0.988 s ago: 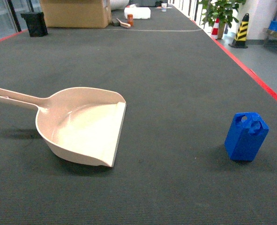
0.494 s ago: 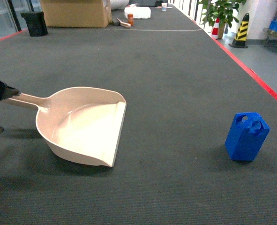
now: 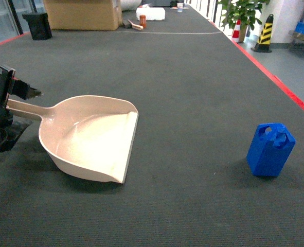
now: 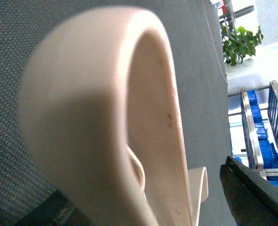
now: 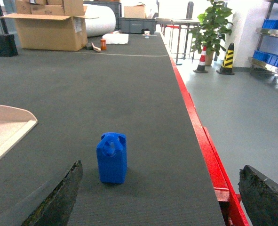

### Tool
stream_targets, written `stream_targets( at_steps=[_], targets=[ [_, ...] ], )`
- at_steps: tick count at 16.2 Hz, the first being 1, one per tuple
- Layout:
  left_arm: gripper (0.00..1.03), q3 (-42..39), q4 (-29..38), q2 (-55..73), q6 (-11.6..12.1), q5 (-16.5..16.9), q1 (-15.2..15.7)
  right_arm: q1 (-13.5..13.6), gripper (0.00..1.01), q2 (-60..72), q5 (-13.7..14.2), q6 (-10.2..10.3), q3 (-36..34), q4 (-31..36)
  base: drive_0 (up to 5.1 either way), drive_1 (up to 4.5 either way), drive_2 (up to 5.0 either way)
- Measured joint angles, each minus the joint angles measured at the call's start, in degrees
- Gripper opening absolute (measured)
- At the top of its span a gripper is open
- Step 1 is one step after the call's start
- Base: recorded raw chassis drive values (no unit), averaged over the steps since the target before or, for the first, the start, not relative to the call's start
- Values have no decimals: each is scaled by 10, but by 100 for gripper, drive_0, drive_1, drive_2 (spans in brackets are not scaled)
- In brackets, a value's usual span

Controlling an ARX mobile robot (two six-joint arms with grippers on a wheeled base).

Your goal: Place part in tray to right shelf

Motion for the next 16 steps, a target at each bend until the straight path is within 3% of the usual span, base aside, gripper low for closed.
stream_targets(
  at_steps=[3,5,6,10,13,15,16],
  targets=[
    [44,2,24,4,-5,14,5,0,98,0,0,0,0,0,0,0,0],
    [26,-12,63,4,-28,14,6,0,98,0,0,0,0,0,0,0,0],
    [20,-31,82,-6,-56,13,2,0,98,0,0,0,0,0,0,0,0],
    [20,-116,159,-88,-97,17,-35,0,98,0,0,0,0,0,0,0,0],
    [19,-150,206,-174,-138,17,-96,0,98,0,0,0,0,0,0,0,0],
    [19,-154,205,-198,-169,-7,-157,0,98,0,0,0,0,0,0,0,0],
    [19,-159,205,-200,-175,-16,-174,0,98,0,0,0,0,0,0,0,0]
  ],
)
